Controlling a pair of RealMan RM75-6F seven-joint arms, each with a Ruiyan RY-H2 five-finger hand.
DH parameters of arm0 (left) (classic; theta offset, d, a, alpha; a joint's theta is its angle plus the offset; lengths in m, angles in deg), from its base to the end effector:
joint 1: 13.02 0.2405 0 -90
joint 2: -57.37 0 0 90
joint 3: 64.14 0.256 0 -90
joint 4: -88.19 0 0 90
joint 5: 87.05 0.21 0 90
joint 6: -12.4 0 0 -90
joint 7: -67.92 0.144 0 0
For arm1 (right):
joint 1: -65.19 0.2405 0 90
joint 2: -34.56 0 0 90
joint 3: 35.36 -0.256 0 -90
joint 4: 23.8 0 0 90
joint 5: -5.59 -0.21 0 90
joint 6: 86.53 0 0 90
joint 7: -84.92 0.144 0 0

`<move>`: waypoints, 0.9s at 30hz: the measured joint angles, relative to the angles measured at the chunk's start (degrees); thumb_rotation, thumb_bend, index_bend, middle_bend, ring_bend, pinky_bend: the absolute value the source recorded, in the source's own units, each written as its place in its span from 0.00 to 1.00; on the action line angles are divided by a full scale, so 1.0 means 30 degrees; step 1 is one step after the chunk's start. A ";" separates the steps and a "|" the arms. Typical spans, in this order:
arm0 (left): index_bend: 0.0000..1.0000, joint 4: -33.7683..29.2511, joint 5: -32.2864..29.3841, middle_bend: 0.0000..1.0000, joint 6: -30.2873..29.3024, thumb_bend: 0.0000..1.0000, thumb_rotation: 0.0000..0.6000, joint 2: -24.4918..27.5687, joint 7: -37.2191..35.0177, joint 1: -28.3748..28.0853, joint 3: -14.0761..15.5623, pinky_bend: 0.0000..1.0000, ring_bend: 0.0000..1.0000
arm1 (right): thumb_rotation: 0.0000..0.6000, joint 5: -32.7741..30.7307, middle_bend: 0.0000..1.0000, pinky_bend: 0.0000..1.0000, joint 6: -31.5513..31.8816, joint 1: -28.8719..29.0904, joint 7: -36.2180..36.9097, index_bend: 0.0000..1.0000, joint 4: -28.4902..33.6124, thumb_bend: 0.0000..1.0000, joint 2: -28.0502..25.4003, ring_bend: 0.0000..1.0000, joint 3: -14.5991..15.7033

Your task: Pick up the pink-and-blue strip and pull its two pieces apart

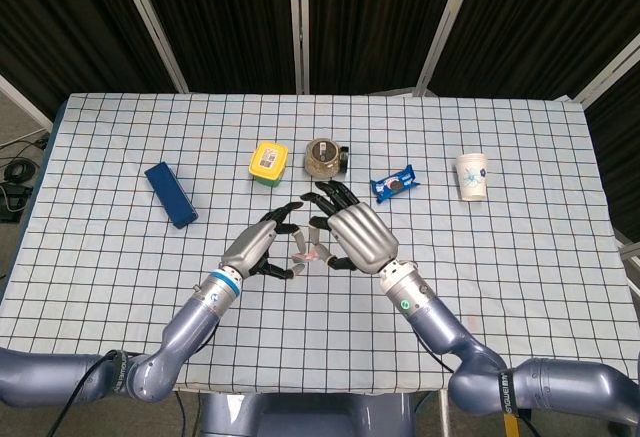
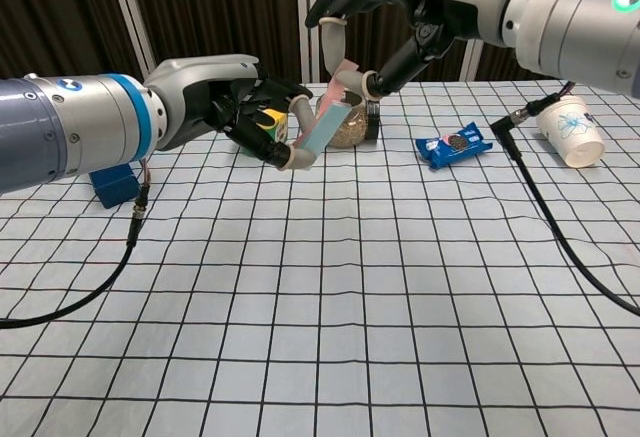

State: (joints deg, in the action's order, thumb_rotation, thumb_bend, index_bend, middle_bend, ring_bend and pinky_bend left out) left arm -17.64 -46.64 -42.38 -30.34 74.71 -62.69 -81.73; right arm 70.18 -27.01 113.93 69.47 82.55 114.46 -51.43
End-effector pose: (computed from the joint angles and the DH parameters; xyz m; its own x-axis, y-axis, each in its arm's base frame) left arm -0.0505 0.3149 -0.0178 -0.1683 0.5590 0.8119 0.9528 -0.1190 0.2794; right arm -0.0353 -0.3239 0.0398 0.2086 -0.2340 0.9496 -0.8364 -0.5459 0.0493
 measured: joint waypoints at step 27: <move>0.73 0.0471 -0.1240 0.00 0.0047 0.45 1.00 0.0222 -0.0515 0.0263 0.0182 0.00 0.00 | 1.00 0.1819 0.15 0.00 0.0476 -0.0969 0.1987 0.70 -0.0119 0.41 -0.1443 0.00 0.0293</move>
State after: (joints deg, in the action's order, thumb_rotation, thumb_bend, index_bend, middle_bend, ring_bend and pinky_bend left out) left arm -16.23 -50.36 -42.24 -29.67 73.16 -61.90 -81.19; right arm 75.64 -25.58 111.02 75.43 82.20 110.14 -50.56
